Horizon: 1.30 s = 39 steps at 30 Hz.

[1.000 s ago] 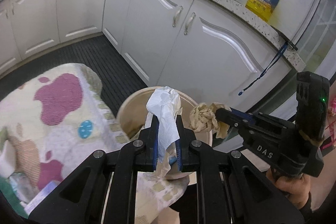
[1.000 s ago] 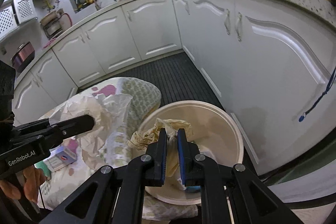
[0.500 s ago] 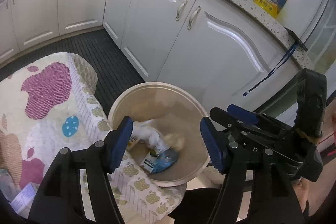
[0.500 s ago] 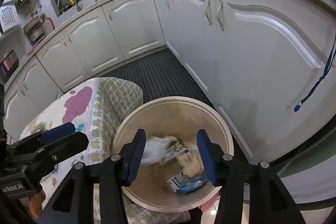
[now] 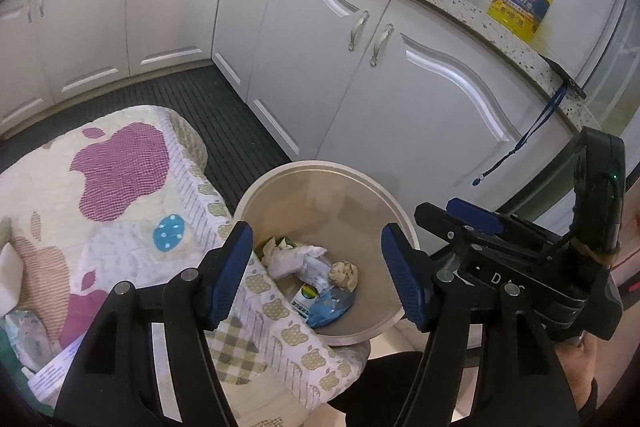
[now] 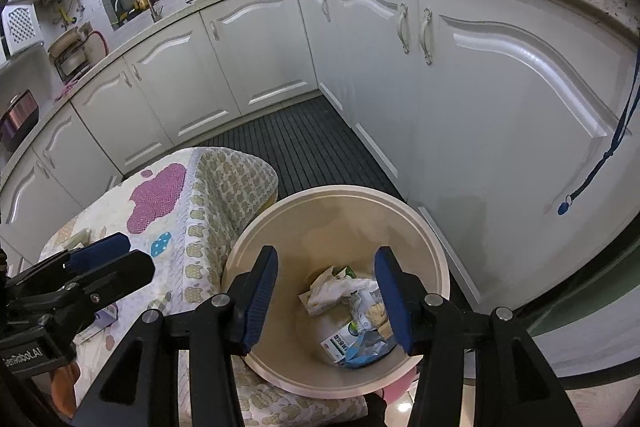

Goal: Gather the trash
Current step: 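Move both tools back over the trash on the table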

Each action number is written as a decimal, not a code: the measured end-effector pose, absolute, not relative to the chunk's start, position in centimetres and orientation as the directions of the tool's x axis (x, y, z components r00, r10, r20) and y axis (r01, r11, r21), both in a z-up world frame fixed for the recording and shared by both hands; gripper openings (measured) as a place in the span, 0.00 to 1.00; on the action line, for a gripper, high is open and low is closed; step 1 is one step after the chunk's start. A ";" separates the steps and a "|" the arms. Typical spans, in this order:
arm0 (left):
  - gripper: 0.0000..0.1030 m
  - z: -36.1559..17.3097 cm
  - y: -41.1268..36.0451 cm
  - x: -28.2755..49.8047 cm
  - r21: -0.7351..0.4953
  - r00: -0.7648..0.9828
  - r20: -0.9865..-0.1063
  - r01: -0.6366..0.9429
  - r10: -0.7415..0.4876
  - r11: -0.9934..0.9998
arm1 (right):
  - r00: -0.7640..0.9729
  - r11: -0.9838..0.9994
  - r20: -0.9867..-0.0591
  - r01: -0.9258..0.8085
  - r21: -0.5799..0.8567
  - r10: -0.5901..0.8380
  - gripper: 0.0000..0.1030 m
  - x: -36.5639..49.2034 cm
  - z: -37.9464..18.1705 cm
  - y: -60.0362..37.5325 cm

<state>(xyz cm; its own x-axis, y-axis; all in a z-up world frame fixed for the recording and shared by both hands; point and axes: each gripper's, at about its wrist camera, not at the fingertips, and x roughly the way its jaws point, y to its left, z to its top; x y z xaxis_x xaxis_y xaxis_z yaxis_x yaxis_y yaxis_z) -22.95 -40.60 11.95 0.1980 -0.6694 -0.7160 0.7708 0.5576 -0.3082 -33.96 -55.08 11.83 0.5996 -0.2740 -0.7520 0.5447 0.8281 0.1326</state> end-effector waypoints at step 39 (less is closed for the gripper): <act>0.64 16.5 -20.7 -19.9 -0.205 0.462 -0.694 0.607 -0.552 0.767 | 0.665 0.950 -0.741 0.282 0.134 -0.093 0.59 -27.1 14.0 -41.8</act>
<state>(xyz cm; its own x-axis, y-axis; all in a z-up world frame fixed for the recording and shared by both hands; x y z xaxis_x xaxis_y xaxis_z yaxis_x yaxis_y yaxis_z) -19.88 -20.65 16.51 0.4622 -0.5515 -0.6944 0.6074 0.7674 -0.2052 -27.13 -41.78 14.04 0.6652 -0.0926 -0.7409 0.2818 0.9501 0.1342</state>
